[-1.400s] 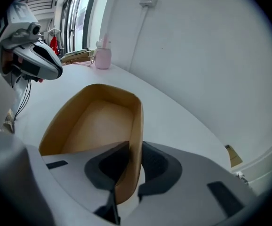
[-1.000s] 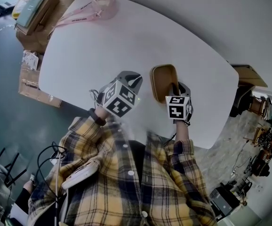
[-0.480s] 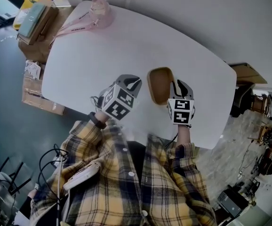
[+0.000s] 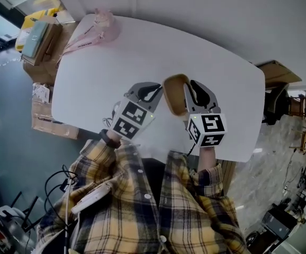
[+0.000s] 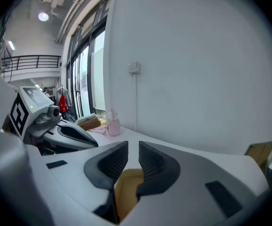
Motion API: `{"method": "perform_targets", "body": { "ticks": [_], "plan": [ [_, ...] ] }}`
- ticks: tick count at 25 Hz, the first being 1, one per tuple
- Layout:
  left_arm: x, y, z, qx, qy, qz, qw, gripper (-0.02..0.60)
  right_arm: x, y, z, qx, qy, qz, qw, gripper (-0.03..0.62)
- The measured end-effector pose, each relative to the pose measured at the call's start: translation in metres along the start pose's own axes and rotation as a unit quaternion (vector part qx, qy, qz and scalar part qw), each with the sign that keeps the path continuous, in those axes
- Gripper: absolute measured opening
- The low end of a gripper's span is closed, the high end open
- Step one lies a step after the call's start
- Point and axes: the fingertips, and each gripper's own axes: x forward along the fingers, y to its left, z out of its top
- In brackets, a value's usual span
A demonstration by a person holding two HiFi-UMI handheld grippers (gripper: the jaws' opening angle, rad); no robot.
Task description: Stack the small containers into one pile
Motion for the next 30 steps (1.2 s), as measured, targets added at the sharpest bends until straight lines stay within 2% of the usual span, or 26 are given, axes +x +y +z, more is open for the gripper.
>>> {"method": "perform_targets", "body": {
  "ticks": [6,8,13,19,30],
  "plan": [
    [-0.026,0.0,0.044,-0.024,-0.081,-0.004,0.9964,0.029,-0.013,0.032,0.041,0.018,-0.063,0.03,0.997,0.074],
    [-0.037,-0.001,0.055,-0.03,-0.102,-0.003,0.9943,0.029,-0.018,0.04,0.053,0.017,-0.087,0.035,0.995,0.047],
    [-0.057,-0.006,0.077,-0.016,-0.138,-0.006,0.9903,0.029,-0.032,0.055,0.071,0.013,-0.118,0.043,0.992,0.035],
    [-0.066,-0.01,0.088,-0.008,-0.158,-0.009,0.9873,0.029,-0.049,0.061,0.084,0.007,-0.143,0.044,0.989,0.017],
    [-0.069,-0.015,0.098,0.002,-0.167,-0.02,0.9858,0.018,-0.051,0.065,0.085,-0.024,-0.139,0.044,0.989,0.015]
  ]
}}
